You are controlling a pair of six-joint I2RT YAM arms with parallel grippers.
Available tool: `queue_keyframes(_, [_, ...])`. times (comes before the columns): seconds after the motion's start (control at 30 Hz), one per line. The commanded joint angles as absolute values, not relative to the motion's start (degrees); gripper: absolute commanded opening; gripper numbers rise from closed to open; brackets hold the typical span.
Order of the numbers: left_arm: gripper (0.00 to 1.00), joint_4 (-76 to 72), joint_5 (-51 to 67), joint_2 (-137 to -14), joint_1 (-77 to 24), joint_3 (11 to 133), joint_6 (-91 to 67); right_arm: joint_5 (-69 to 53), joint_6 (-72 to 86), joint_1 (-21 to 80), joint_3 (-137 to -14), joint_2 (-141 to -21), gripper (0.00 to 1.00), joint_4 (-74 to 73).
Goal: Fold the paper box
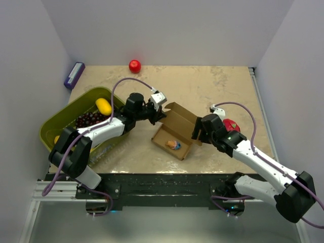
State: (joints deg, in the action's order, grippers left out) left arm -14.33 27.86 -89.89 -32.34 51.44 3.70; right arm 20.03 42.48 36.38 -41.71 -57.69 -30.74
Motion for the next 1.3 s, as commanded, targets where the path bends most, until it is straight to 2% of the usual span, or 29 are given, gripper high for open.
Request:
queue_keyframes(0.0, [0.0,-15.29,26.99,-89.12,-32.43,53.0,4.58,17.93,41.22,36.3,-42.1,-59.15,0.71,-25.67])
queue_keyframes(0.13, [0.0,-15.73,23.56,-88.95,-32.78,52.91,2.64,19.42,39.9,36.21,-44.55,-60.72,0.51,-25.4])
queue_keyframes(0.17, [0.0,-16.08,22.68,-88.86,-33.13,52.74,2.29,19.42,39.21,36.21,-45.08,-61.52,0.39,-25.4])
queue_keyframes(0.3, [0.0,-16.08,15.85,-87.72,-35.06,52.82,0.44,20.21,38.32,36.21,-47.72,-65.65,0.16,-26.1])
queue_keyframes(0.4, [0.0,-16.96,10.66,-87.28,-36.38,52.91,-2.27,22.05,37.88,36.21,-50.0,-68.81,0.1,-26.02])
queue_keyframes(0.77, [0.0,-23.44,-13.07,-91.84,-43.85,55.99,-8.16,38.75,36.73,36.21,-61.43,-76.46,0.05,-21.55])
queue_keyframes(0.87, [0.0,-28.54,-18.34,-93.77,-45.7,54.94,-11.15,41.65,38.66,36.3,-59.07,-76.55,0.04,-17.68])
queue_keyframes(1.27, [0.0,-35.94,-24.34,-100.72,-49.66,51.86,-15.2,48.77,43.42,36.91,-43.51,-71.99,0.02,-2.03])
